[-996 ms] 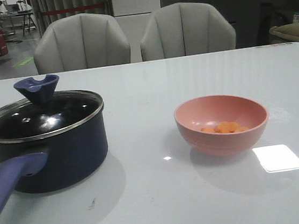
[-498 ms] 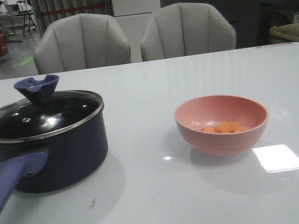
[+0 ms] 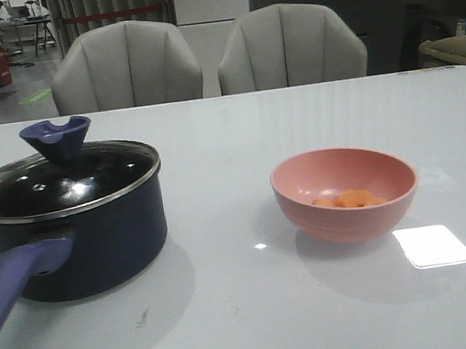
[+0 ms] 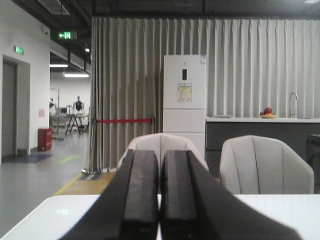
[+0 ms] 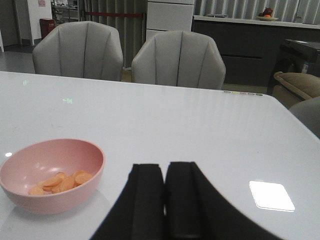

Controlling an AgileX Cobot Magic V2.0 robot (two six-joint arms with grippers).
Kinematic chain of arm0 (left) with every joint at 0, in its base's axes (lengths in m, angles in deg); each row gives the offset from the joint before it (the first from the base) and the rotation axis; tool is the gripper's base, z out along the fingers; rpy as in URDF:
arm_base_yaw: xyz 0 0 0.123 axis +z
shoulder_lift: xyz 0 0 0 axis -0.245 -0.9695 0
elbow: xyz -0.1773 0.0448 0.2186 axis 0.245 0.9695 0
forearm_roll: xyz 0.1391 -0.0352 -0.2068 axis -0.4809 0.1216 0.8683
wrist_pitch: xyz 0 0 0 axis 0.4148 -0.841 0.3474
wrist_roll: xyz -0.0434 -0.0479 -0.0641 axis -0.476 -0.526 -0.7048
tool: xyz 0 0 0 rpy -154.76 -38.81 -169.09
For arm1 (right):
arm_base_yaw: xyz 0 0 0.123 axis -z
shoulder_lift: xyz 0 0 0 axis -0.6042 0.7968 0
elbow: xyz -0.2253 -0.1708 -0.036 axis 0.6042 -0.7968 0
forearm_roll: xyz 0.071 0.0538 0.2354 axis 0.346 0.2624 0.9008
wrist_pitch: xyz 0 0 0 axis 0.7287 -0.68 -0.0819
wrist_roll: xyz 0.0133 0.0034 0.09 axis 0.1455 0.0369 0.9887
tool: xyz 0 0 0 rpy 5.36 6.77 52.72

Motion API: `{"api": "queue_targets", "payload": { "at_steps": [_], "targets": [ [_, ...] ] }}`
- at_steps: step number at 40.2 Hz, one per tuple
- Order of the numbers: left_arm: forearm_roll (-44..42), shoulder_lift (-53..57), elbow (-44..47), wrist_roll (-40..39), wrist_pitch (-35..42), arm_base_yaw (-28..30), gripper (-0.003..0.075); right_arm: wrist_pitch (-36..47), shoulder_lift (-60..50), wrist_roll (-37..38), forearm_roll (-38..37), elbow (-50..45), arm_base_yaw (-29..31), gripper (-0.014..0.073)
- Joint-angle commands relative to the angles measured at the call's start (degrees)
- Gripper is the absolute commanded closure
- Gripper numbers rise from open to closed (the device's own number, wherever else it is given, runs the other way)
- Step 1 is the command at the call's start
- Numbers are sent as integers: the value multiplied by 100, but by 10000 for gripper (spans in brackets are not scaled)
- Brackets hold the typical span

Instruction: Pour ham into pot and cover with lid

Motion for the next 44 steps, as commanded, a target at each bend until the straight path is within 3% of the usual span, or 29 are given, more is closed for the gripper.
{"api": "queue_targets", "payload": {
  "at_steps": [1,9,13,33,37,44],
  "targets": [
    [63,-235,-746,-8,-300,-14,599,469,-106,-11,-54,29,-6,445],
    [206,-1078,-1896,-8,-2178,-14,599,469,-106,-11,-54,29,-6,445],
    [447,-1442,-2172,-8,-2754,-14,599,469,-106,-11,-54,29,-6,445],
    [556,-2278,-2163,-8,-2953,-14,589,469,-106,-11,-54,29,-6,445],
    [556,-2451,-2172,-8,-3029,-14,507,469,-106,-11,-54,29,-6,445],
    [637,-2726,-2172,-8,-3042,-14,222,469,-106,-11,-54,29,-6,445]
  ]
}}
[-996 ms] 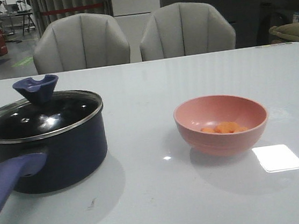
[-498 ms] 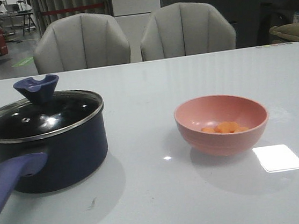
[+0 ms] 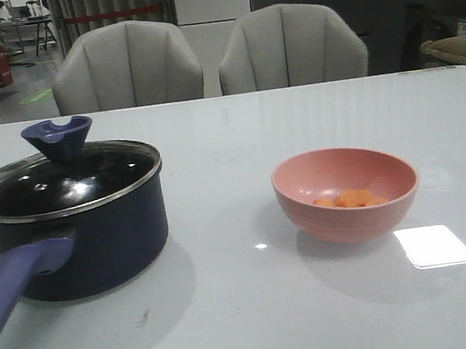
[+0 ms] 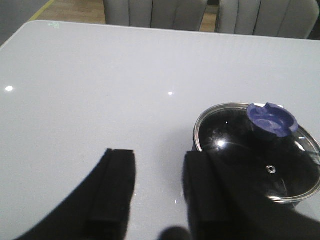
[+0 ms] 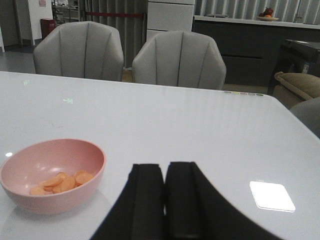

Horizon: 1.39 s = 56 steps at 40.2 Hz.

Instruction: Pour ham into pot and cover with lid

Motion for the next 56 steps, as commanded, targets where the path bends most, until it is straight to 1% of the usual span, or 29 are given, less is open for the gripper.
{"api": "queue_targets", "payload": {
  "at_steps": [1,3,5,16,20,24,28,35,40,44,48,52,54,56],
  "targets": [
    [136,-230,-214,-8,379,-14,181,469,-106,-11,-54,29,-6,445],
    [145,-340,-257,-8,283,-14,122,469,-106,-11,-54,29,-6,445],
    [145,-481,-350,-8,139,-14,92,469,-106,-11,-54,29,-6,445],
    [173,-1811,-1503,-8,-1031,-14,95,469,-106,-11,-54,29,-6,445],
    [221,-2383,-1905,-8,-1293,-14,95,469,-106,-11,-54,29,-6,445],
    [534,-2862,-2175,-8,-1348,-52,95,469,-106,-11,-54,29,-6,445],
    [615,-3268,-2455,-8,-1347,-309,95,469,-106,-11,-54,29,-6,445],
    [602,-3993,-3103,-194,-1394,-975,95,469,-106,-11,-54,29,-6,445],
    [359,-4514,-3601,-452,-1563,-1345,95,469,-106,-11,-54,29,-6,445],
    [56,-4936,-4008,-870,-1710,-1643,95,469,-106,-11,-54,29,-6,445],
    [-539,-5333,-4413,-1367,-1879,-1962,95,469,-106,-11,-54,29,-6,445],
    [-1235,-5729,-4876,-1931,-2327,-2259,95,469,-106,-11,-54,29,-6,445],
    [-1492,-5931,-5105,-2125,-2586,-2379,95,469,-106,-11,-54,29,-6,445],
    [-1570,-6118,-5312,-2234,-2731,-2466,95,469,-106,-11,-54,29,-6,445]
  ]
}}
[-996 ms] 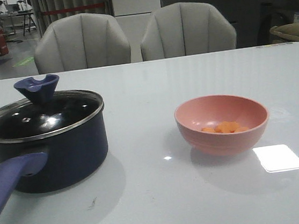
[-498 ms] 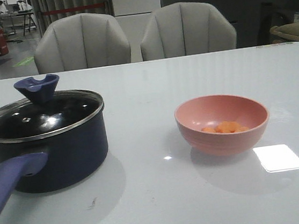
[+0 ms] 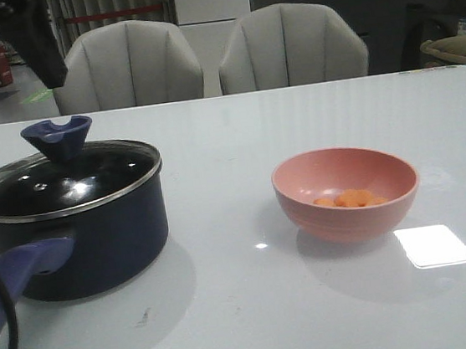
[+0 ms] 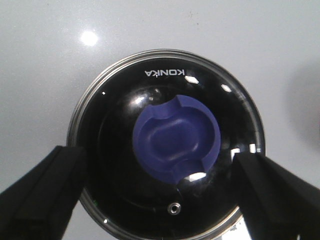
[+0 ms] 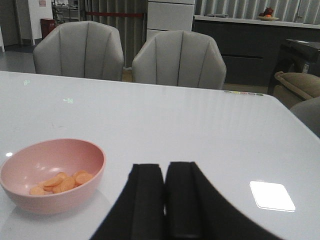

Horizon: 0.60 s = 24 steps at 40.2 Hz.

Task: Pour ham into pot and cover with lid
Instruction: 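Lower the left gripper onto the navy lid knob and grasp it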

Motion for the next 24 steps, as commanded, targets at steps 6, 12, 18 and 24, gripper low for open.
{"api": "queue_targets", "payload": {
  "at_steps": [6,12,18,24],
  "targets": [
    [-346,-592,-1033,-423,-431,-260,95,469,-113,-11,-54,29,-7,445],
    [-346,-931,-1356,-437,-726,-260,95,469,-113,-11,-54,29,-7,445],
    [-346,-1161,-1385,-543,-800,-260,95,469,-113,-11,-54,29,-7,445],
    [-323,-1314,-1394,-555,-813,-260,95,469,-113,-11,-54,29,-7,445]
  ]
}}
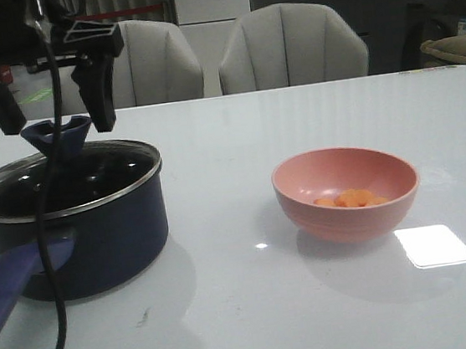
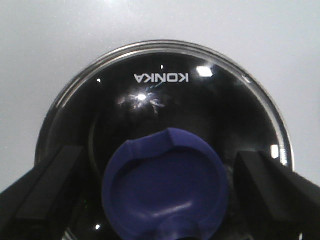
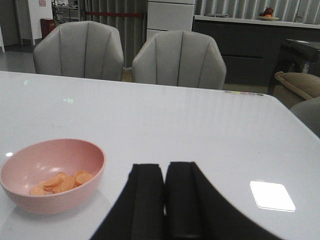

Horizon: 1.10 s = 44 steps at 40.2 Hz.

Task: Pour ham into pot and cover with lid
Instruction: 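Lower the left gripper onto the navy lid knob and grasp it, then lift the glass lid off the saucepan with the left gripper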

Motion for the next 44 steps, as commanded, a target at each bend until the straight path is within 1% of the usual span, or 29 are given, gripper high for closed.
{"api": "queue_targets", "payload": {
  "at_steps": [1,5,8,11,13,17,21,26,34,44],
  "targets": [
    [-35,193,-202,-109,86,-45,95,469,-113,-11,-54,29,-7,445],
    [-35,193,-202,-122,86,-45,101,469,-113,-11,-54,29,-7,445],
    [-22,193,-202,-122,61,-45,139,469,-113,-11,-54,29,-7,445],
    [6,193,-202,-122,61,-45,204,469,-113,-11,-54,29,-7,445],
    [16,193,-202,-122,61,-45,267,469,-113,-11,-54,29,-7,445],
    [31,193,-202,-122,56,-45,363,469,-113,-11,-54,29,-7,445],
    [35,193,-202,-122,56,-45,417,469,-113,-11,-54,29,-7,445],
    [35,193,-226,-122,66,-45,440,469,-113,-11,-54,29,-7,445],
    [52,234,-435,-73,-79,-45,440,469,-113,-11,-54,29,-7,445],
    [-191,445,-567,-62,-184,-45,440,469,-113,-11,-54,29,-7,445]
  ]
}}
